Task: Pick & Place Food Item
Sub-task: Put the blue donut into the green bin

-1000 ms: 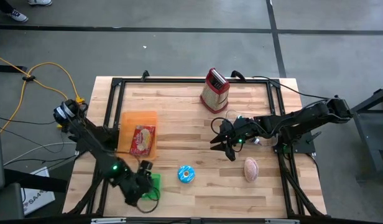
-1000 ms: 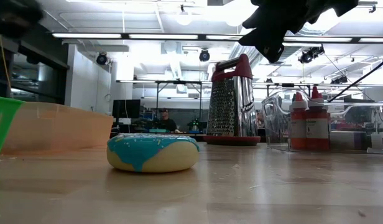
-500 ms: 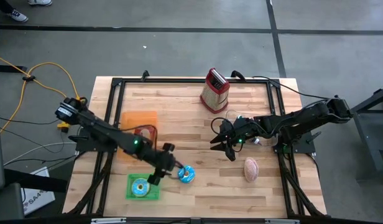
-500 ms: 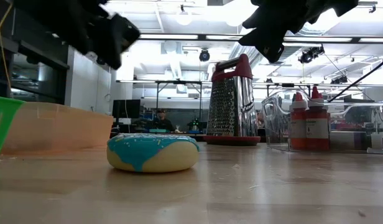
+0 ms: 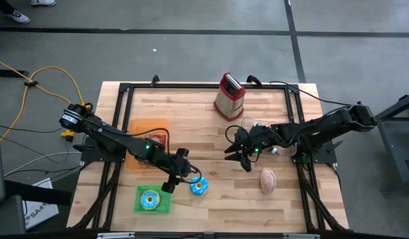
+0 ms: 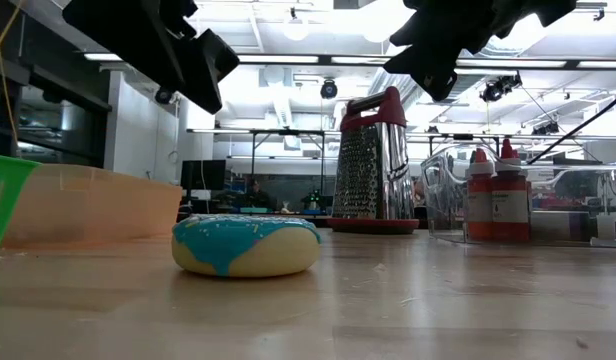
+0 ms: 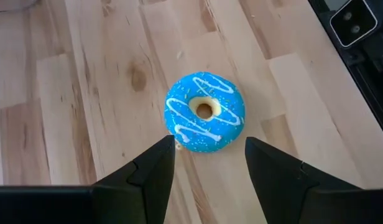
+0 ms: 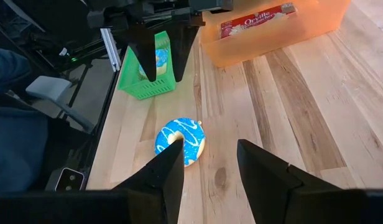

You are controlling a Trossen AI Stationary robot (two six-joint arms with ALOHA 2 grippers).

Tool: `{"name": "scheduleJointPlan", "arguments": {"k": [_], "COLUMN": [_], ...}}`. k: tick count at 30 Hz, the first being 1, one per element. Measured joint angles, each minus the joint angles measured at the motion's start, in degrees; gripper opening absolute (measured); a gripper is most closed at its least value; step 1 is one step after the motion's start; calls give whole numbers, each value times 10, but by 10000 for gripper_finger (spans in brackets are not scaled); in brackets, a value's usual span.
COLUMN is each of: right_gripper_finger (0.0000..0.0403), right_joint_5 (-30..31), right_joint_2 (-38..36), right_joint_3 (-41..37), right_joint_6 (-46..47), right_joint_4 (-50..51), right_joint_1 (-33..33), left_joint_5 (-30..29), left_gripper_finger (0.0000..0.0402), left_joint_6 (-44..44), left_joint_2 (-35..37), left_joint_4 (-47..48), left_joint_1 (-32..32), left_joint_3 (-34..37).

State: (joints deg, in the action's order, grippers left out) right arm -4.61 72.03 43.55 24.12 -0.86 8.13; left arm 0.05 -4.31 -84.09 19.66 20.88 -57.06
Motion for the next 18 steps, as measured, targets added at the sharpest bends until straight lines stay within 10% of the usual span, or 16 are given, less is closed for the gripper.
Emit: {"name": "scheduleJointPlan", "arguments": {"k": [18], "right_gripper_finger": [139], "right_joint_5": [0], "right_joint_2": [0], "right_joint_3": [0], "right_joint_6": [0], "right_joint_4": [0], "right_joint_1": [0], "left_joint_5": [4], "left_gripper_finger": [191], "left_joint_6": [28], "left_joint_2": [-149], "left_joint_4": [109], "left_joint_1": [-8], "left_joint_3": [-166]}}
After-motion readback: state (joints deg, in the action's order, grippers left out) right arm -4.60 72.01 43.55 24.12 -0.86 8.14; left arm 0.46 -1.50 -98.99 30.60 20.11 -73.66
